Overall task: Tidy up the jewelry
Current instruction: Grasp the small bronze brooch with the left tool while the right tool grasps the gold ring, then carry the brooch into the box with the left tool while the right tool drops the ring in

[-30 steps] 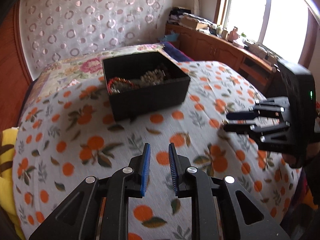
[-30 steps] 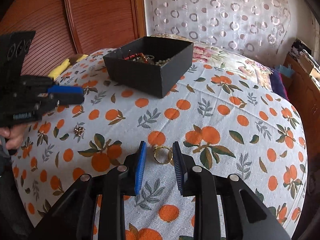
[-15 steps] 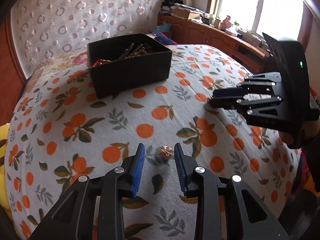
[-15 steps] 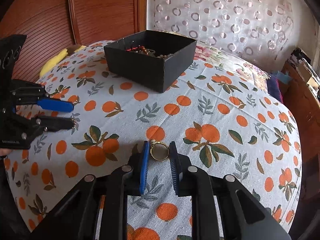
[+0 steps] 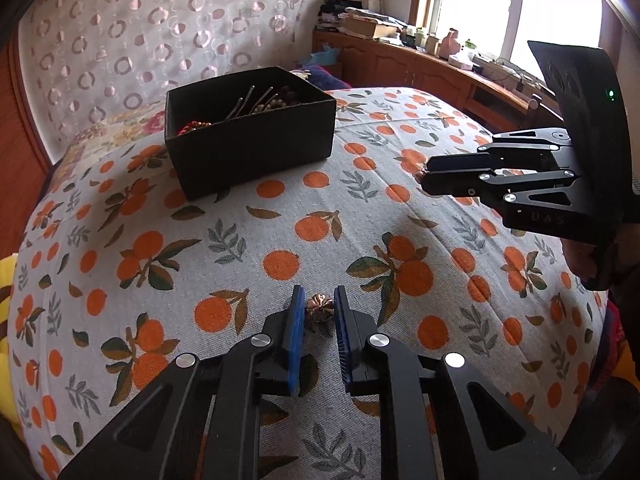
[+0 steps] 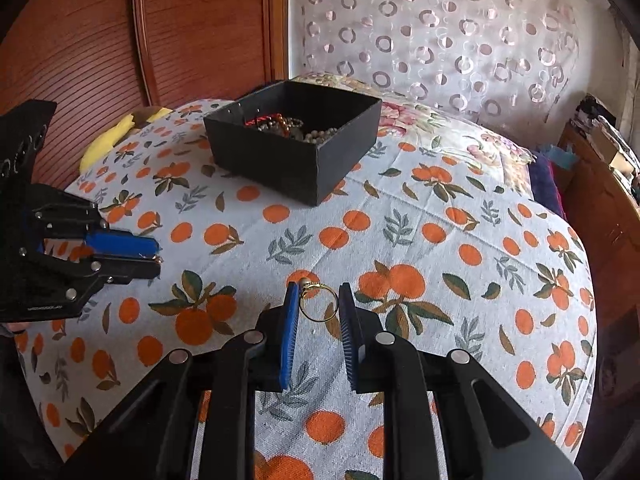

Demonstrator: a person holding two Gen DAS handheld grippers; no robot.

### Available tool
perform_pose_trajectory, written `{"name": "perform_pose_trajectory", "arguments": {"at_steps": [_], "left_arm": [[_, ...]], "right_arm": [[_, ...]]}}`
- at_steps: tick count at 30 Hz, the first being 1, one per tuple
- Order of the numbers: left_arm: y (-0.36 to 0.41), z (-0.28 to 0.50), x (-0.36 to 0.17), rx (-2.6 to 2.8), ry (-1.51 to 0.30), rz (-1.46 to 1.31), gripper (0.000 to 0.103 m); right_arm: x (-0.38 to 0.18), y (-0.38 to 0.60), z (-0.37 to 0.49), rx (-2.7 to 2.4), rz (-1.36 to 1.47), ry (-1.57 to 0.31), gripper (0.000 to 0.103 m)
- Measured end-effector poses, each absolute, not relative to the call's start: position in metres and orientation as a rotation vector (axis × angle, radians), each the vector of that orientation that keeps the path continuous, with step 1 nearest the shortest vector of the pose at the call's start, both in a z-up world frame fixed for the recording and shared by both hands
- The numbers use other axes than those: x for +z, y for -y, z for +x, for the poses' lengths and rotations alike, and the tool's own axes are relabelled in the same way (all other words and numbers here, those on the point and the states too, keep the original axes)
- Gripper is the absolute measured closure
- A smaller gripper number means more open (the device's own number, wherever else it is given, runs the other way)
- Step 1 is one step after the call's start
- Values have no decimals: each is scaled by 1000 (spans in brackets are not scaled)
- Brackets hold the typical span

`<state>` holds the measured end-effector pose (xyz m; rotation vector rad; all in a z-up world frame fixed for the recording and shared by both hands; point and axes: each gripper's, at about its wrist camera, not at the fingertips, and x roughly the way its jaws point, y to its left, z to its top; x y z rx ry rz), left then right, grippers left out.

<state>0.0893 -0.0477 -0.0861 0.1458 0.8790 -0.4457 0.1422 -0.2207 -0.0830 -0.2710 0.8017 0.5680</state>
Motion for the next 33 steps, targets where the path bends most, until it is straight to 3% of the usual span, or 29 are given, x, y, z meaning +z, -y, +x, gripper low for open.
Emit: {"name": "perform_pose_trajectory", "arguments": {"at_steps": [18, 29, 31, 33], "left_arm": [[28, 133, -34, -358, -752, 98, 89], [11, 176, -4, -293, -682, 56, 89], [11, 184, -3, -286, -682, 54, 89], [12, 190, -4, -282, -681, 55, 89]], "right_arm": [[-24, 189, 196, 632, -183, -660, 81], [-23, 171, 233, 653, -154, -671, 80], [-25, 170, 234, 651, -156, -673, 79], [-26, 171, 233, 649, -160, -674, 70]]}}
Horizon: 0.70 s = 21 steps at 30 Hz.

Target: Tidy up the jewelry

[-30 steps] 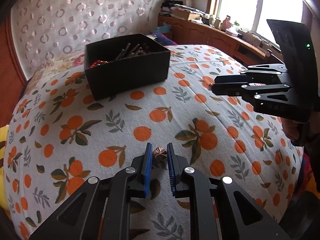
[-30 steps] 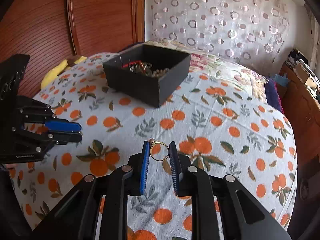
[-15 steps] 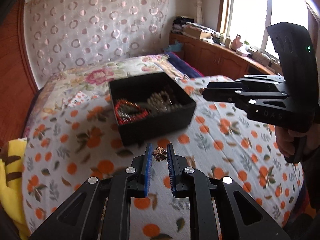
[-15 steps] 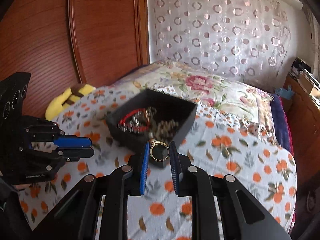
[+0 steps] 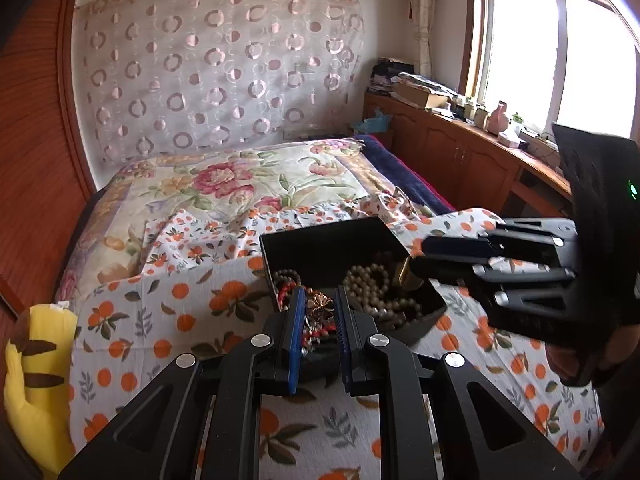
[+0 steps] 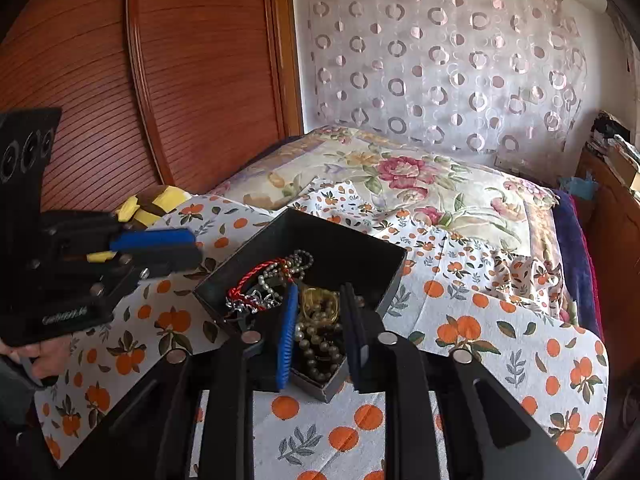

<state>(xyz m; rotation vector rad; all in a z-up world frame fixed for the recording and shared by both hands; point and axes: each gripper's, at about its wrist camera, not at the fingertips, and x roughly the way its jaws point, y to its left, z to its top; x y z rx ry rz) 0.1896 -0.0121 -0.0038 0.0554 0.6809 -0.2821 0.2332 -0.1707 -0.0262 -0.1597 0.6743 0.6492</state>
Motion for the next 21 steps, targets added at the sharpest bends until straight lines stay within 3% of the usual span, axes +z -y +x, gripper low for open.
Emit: {"name": "perform_pose_trajectory", "arguments": {"at_steps": [8, 10, 13, 15, 16, 20, 21], "left_arm": [[20, 201, -6, -261, -694, 56, 86], [21, 199, -4, -254, -692, 53, 73], [22, 192, -2, -243, -686, 55, 67], [23, 185, -1, -233, -680, 59, 52], [23, 177, 0, -223, -670, 64, 49], [22, 151, 3, -187, -640, 61, 16], [21, 146, 3, -182, -637, 60, 13]], "right_arm": [[-29, 188, 220, 616, -137, -672, 67], [-28, 194, 213, 605, -130, -666, 67], [-25, 203, 202, 590, -112, -655, 66], [-23, 208, 193, 573, -99, -643, 65], [-22, 210, 189, 568, -93, -639, 63], [-16, 214, 167, 538, -77, -614, 51], [-13, 216, 160, 530, -71, -604, 45]]}}
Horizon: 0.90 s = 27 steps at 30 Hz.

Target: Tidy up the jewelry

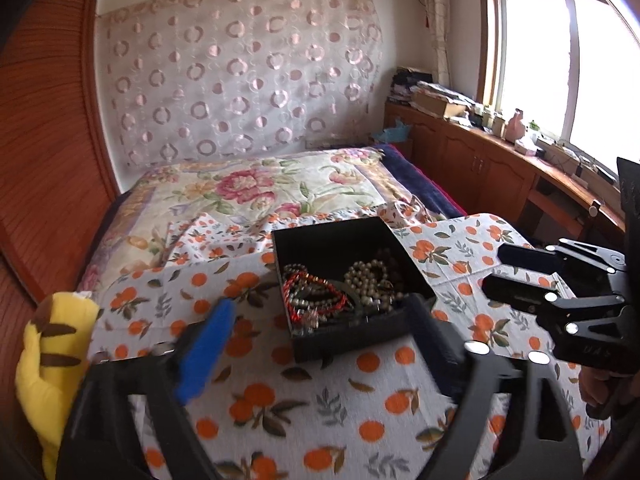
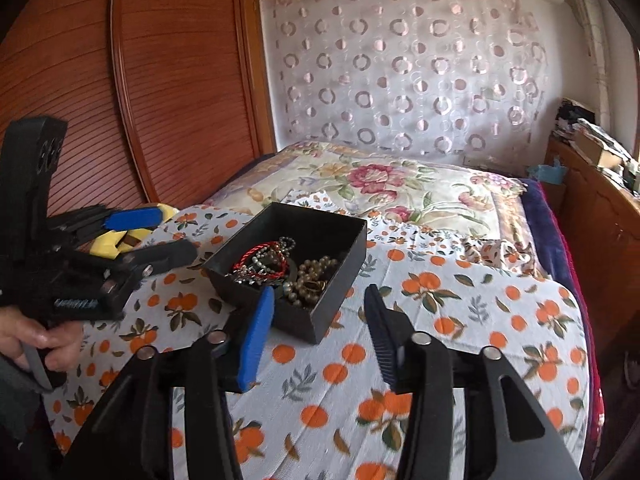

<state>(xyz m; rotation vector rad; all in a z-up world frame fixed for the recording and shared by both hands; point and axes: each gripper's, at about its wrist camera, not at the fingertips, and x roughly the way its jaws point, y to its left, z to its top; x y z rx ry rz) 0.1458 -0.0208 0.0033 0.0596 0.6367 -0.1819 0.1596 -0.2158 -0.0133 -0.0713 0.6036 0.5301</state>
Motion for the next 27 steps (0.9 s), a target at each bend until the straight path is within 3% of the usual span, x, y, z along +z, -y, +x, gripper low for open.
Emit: {"name": "perform_pose_trajectory", "arguments": {"at_steps": [4, 12, 27], "left_arm": [[18, 117, 3, -157, -643, 41, 8], [18, 72, 12, -131, -613, 45, 8], [9, 27, 29, -77, -539, 46, 8]], "right_arm": [[-6, 218, 135, 499, -63, -566, 31], [5, 224, 89, 435, -32, -502, 4], [10, 237, 58, 311, 19, -471, 2]]}}
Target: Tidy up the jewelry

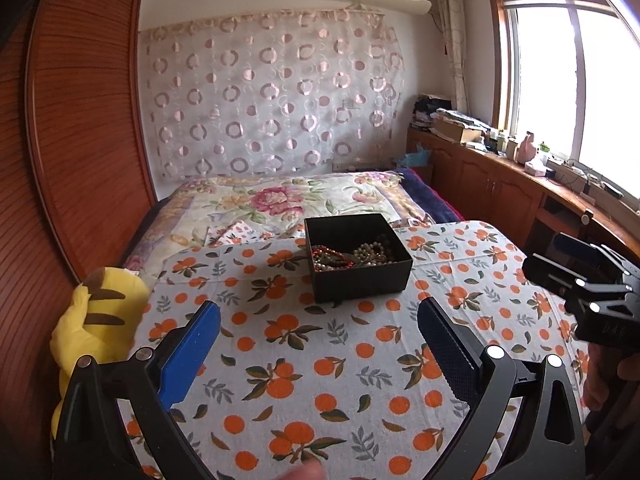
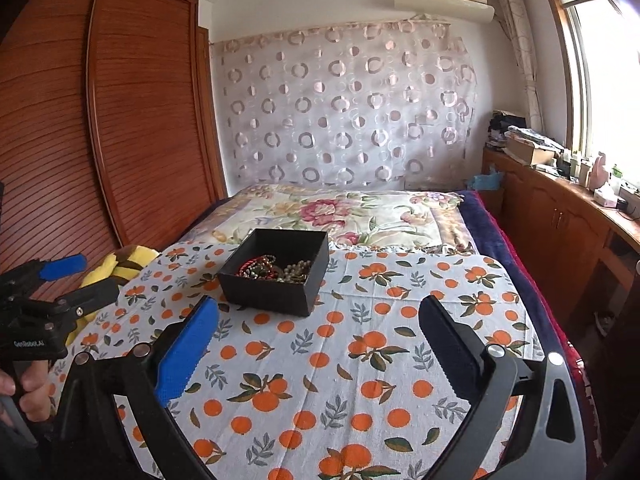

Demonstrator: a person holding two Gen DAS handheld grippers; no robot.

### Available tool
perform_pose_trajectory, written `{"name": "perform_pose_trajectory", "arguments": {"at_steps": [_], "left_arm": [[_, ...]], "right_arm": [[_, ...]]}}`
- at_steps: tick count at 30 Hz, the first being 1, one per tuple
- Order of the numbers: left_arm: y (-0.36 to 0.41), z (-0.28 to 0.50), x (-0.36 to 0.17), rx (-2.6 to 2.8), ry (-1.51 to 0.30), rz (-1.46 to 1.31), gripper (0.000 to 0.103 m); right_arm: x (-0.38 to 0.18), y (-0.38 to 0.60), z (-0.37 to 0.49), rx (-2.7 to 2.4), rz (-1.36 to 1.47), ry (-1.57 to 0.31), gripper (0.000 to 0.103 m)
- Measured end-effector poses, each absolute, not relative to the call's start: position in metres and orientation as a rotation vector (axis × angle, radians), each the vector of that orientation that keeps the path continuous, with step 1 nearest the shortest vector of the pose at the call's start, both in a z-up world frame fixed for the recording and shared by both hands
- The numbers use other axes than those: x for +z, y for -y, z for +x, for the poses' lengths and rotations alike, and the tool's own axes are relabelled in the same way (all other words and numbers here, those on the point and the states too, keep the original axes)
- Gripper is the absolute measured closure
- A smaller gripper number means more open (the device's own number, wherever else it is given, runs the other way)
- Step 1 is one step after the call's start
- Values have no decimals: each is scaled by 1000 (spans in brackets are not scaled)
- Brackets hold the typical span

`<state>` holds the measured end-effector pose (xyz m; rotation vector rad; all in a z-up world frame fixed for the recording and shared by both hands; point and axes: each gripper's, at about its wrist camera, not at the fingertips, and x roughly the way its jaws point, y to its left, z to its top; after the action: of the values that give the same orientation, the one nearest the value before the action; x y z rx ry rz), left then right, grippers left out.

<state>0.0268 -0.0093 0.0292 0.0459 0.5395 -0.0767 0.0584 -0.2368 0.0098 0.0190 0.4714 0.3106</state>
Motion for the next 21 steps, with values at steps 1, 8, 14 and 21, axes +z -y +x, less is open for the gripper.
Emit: {"name": "perform_pose_trajectory", "arguments": {"at_steps": [1, 8, 14, 21], "left_arm": [[10, 26, 30, -76, -536, 47, 8], [9, 24, 28, -76, -528, 46, 8], [10, 23, 27, -73, -529, 44, 8], [11, 22, 26, -74, -531, 42, 8]], "right_arm": [[10, 237, 58, 311, 19, -469, 2], [10, 238, 56, 308, 16, -468, 2], [12, 239, 56, 304, 16, -465, 2], [12, 239, 56, 306, 14, -465, 2]]}}
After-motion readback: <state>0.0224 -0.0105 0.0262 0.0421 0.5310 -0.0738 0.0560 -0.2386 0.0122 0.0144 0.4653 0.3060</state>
